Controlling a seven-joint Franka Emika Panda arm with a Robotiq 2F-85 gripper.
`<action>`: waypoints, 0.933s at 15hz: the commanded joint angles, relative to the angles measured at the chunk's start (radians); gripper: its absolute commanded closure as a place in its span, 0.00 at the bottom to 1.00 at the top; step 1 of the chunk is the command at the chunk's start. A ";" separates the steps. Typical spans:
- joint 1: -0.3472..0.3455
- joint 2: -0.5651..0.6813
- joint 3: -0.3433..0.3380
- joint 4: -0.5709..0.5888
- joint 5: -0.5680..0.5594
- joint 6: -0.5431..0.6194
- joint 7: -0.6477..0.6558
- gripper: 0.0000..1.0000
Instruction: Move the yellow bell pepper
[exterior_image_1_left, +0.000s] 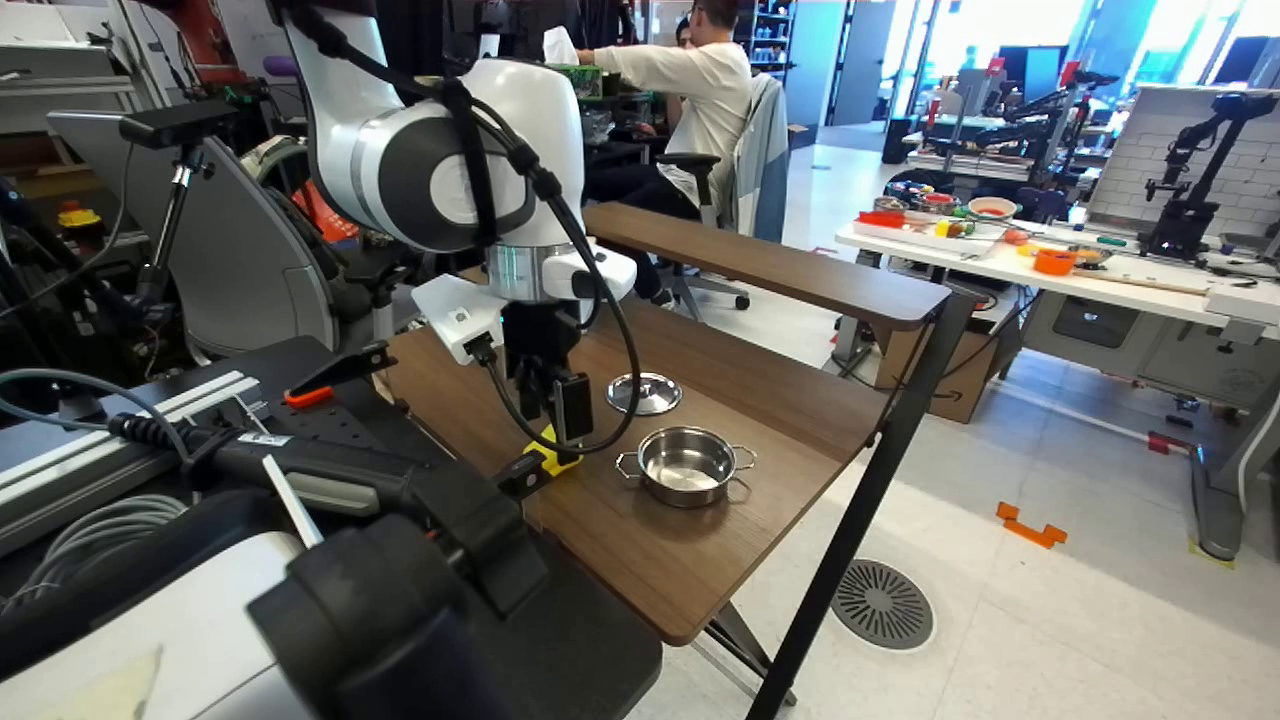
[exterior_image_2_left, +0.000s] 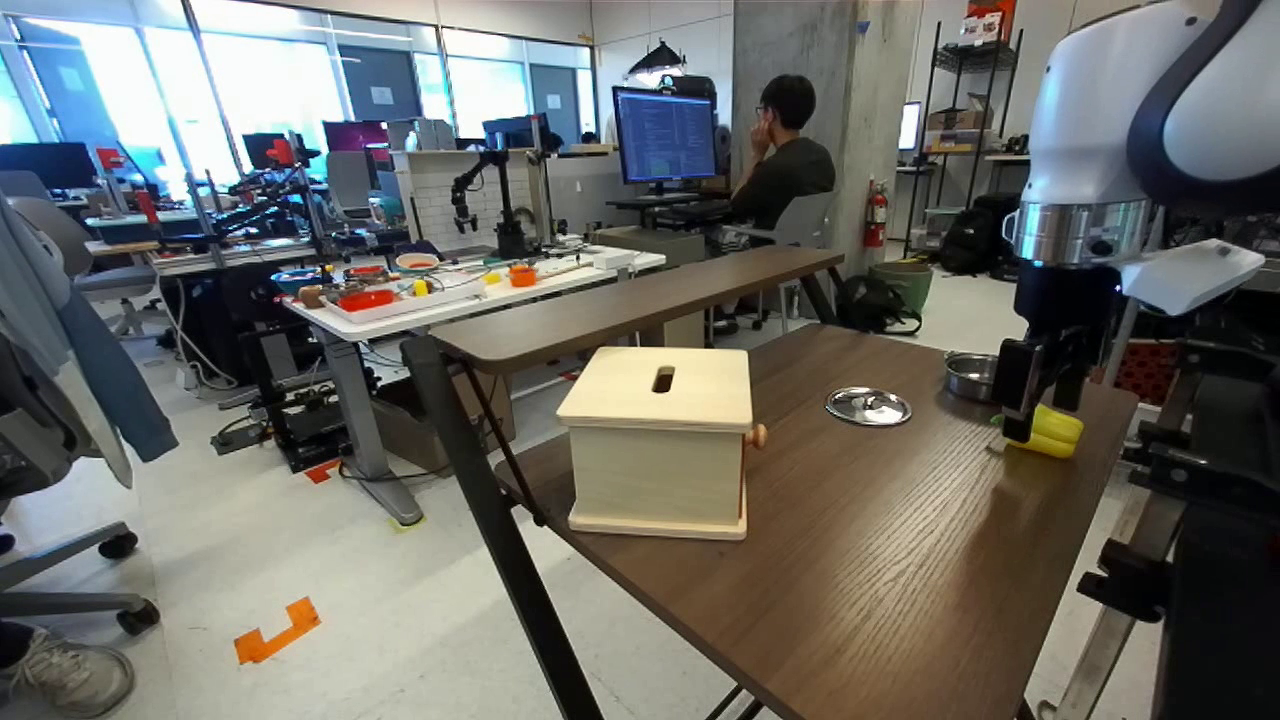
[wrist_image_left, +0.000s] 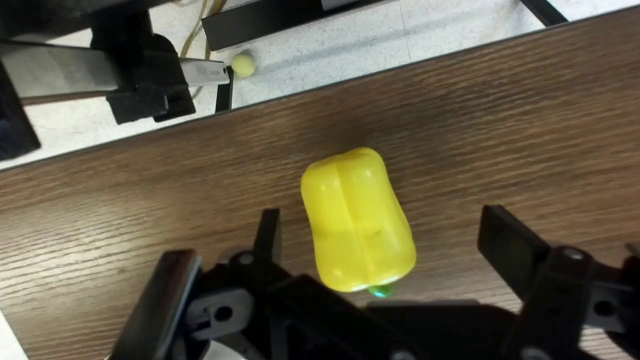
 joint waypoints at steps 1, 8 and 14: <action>0.056 0.052 -0.039 0.017 0.006 0.084 0.032 0.28; 0.128 0.069 -0.086 0.020 0.041 0.109 0.071 0.75; 0.191 0.015 -0.110 0.046 0.093 0.077 0.138 0.75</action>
